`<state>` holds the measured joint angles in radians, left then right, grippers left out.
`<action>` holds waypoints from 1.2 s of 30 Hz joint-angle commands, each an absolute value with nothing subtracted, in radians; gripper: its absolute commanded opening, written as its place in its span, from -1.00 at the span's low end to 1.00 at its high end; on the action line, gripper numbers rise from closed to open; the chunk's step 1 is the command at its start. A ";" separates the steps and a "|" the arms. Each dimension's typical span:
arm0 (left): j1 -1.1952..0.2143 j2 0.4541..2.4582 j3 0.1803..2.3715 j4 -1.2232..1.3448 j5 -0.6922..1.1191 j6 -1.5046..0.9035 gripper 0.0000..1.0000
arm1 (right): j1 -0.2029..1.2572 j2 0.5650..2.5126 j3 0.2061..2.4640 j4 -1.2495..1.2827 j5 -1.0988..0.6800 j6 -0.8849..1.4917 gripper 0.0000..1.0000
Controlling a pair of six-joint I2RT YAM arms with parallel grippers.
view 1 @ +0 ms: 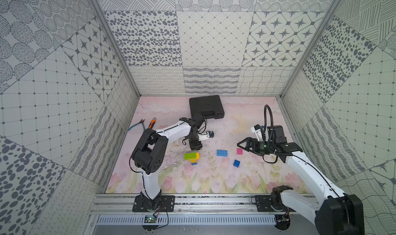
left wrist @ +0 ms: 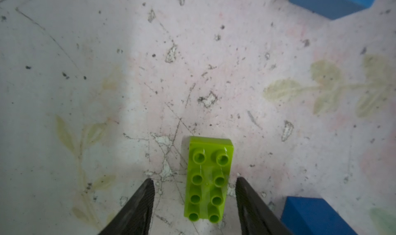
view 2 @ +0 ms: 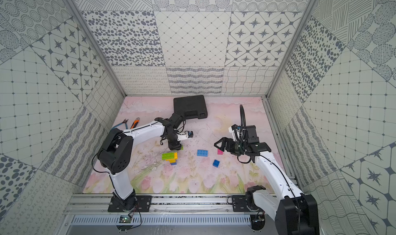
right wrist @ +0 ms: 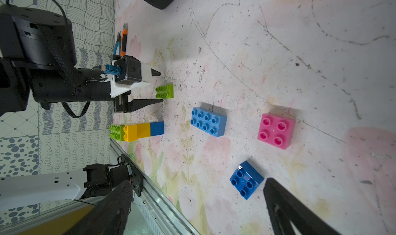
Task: Assemble a spoon with lego
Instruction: Pick up the lego brick from the center of the board.
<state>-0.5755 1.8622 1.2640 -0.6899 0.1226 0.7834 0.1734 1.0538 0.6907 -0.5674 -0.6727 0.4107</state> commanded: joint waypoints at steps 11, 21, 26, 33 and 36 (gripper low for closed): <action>-0.577 1.850 1.222 -0.650 0.086 0.747 0.18 | 0.176 1.059 0.685 -0.535 -0.669 0.390 0.96; -0.577 1.851 1.172 -0.592 0.070 0.733 -0.19 | 0.175 1.057 0.686 -0.538 -0.659 0.392 0.96; -0.572 1.834 1.182 -0.579 0.062 0.733 -0.35 | 0.175 1.057 0.688 -0.539 -0.653 0.394 0.96; -0.557 1.781 1.259 -0.634 0.061 0.755 -0.45 | 0.175 1.058 0.687 -0.532 -0.646 0.397 0.96; -0.549 1.750 1.304 -0.666 0.060 0.765 -0.47 | 0.175 1.057 0.685 -0.522 -0.649 0.400 0.96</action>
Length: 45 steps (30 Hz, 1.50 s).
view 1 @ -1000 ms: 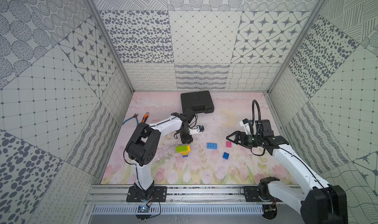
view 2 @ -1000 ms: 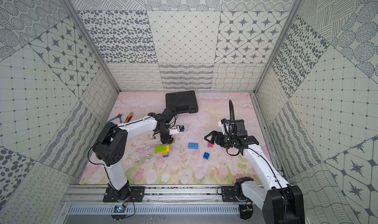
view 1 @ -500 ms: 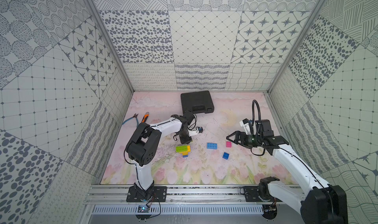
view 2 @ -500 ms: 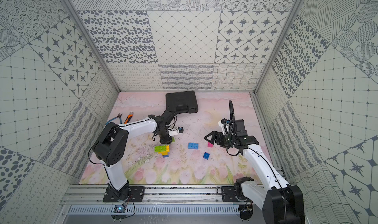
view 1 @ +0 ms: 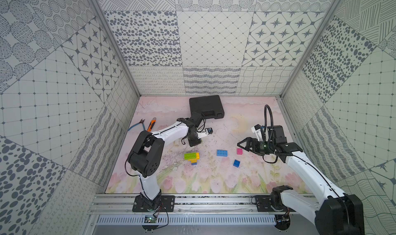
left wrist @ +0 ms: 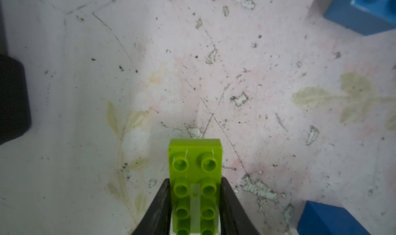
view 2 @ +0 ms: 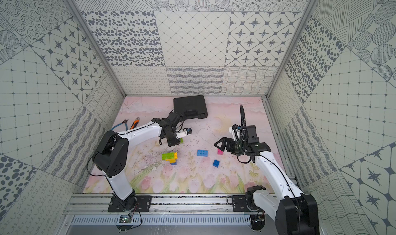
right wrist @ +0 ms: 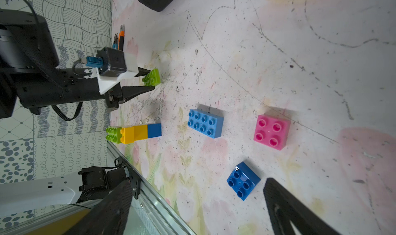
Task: Assemble a spoon with lego
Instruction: Pick up the lego brick from the center of the board, then assemble the lego brick with the lego brick.
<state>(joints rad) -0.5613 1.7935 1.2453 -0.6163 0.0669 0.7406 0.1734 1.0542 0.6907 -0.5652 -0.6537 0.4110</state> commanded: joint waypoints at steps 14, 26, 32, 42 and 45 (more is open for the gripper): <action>-0.533 1.444 1.387 -0.961 0.144 0.778 -0.53 | 0.371 1.173 0.773 -0.491 -0.568 0.448 0.96; -0.621 1.208 1.184 -1.090 0.165 0.762 -0.42 | 0.523 1.316 0.844 -0.438 -0.535 0.496 0.96; -0.652 1.246 1.164 -1.106 0.176 0.766 -0.44 | 0.562 1.365 0.870 -0.431 -0.523 0.491 0.96; -0.667 1.316 1.160 -1.119 0.189 0.760 -0.45 | 0.567 1.404 0.867 -0.404 -0.529 0.493 0.96; -0.669 1.333 1.160 -1.112 0.186 0.759 -0.45 | 0.568 1.404 0.861 -0.397 -0.531 0.495 0.96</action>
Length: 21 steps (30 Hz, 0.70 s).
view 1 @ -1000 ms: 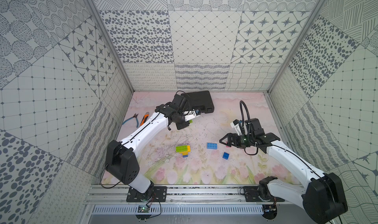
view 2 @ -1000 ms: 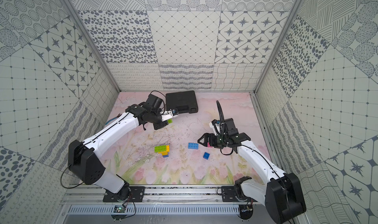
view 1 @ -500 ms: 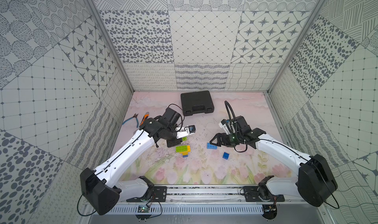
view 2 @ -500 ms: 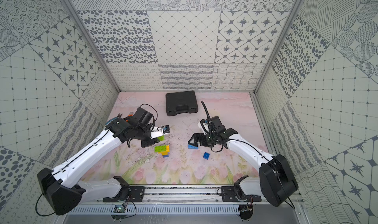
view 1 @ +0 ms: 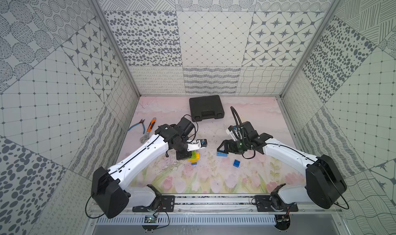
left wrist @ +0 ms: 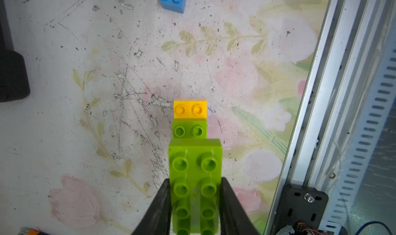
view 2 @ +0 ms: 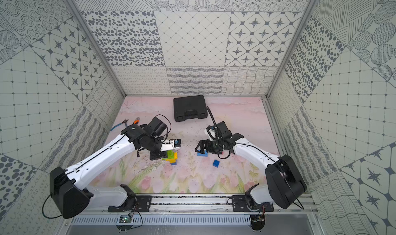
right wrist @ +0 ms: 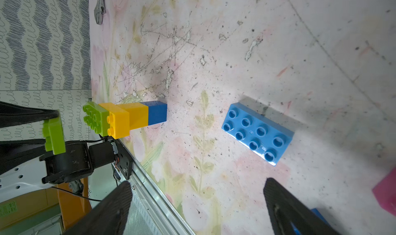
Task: Assemble a spoon with lego
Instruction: Assemble the lego brick with the lego brick.
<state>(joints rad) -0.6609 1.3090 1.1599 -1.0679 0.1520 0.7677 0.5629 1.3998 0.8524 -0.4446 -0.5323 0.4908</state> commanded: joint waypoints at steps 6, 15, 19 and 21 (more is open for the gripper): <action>-0.669 1.363 1.157 -1.113 0.178 0.762 -0.45 | 0.567 1.398 0.848 -0.390 -0.536 0.490 0.96; -0.669 1.384 1.155 -1.110 0.149 0.771 -0.47 | 0.567 1.390 0.830 -0.373 -0.541 0.491 0.96; -0.669 1.388 1.162 -1.105 0.133 0.776 -0.46 | 0.567 1.386 0.825 -0.368 -0.543 0.491 0.96; -0.669 1.391 1.161 -1.099 0.121 0.782 -0.46 | 0.568 1.387 0.822 -0.365 -0.546 0.492 0.96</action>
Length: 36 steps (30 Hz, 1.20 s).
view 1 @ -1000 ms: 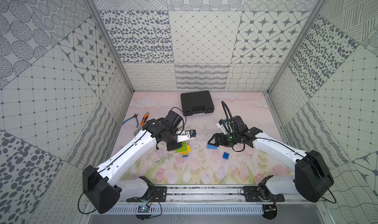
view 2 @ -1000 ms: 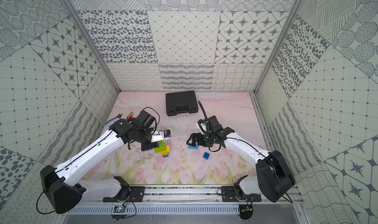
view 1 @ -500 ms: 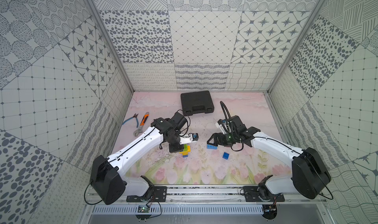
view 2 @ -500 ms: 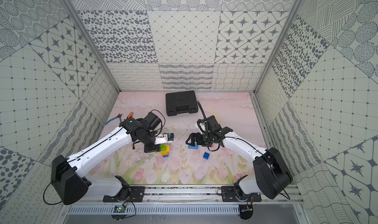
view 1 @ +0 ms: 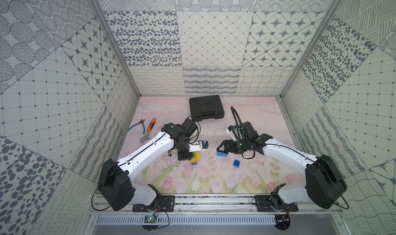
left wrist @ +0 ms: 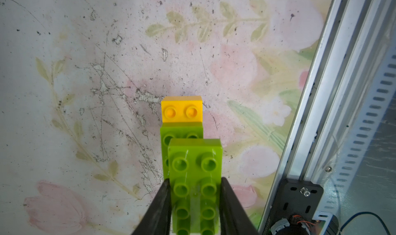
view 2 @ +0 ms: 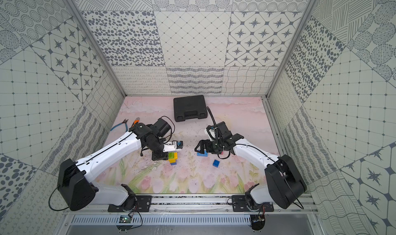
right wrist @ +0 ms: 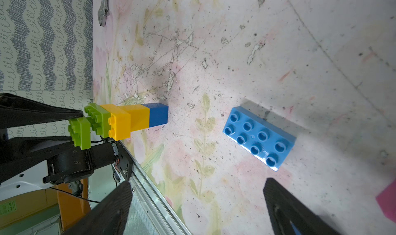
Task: Assemble a spoon with lego
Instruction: Assemble the lego brick with the lego brick.
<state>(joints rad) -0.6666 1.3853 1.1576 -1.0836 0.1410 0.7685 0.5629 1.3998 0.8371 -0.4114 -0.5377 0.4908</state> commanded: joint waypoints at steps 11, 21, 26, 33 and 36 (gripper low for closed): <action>-0.665 1.420 1.183 -1.083 0.094 0.793 -0.44 | 0.568 1.377 0.803 -0.353 -0.549 0.494 0.96; -0.664 1.416 1.153 -1.078 0.102 0.797 -0.41 | 0.567 1.369 0.799 -0.355 -0.551 0.489 0.96; -0.664 1.429 1.150 -1.071 0.105 0.802 -0.40 | 0.567 1.373 0.799 -0.349 -0.555 0.489 0.96; -0.670 1.429 1.142 -1.075 0.109 0.783 -0.42 | 0.566 1.373 0.799 -0.352 -0.552 0.488 0.96; -0.673 1.418 1.129 -1.079 0.100 0.779 -0.44 | 0.567 1.379 0.801 -0.343 -0.558 0.492 0.96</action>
<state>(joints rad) -0.6678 1.4200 1.1503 -1.0515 0.1089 0.7769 0.5629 1.3956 0.8089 -0.3859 -0.5499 0.4911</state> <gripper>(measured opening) 0.340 0.982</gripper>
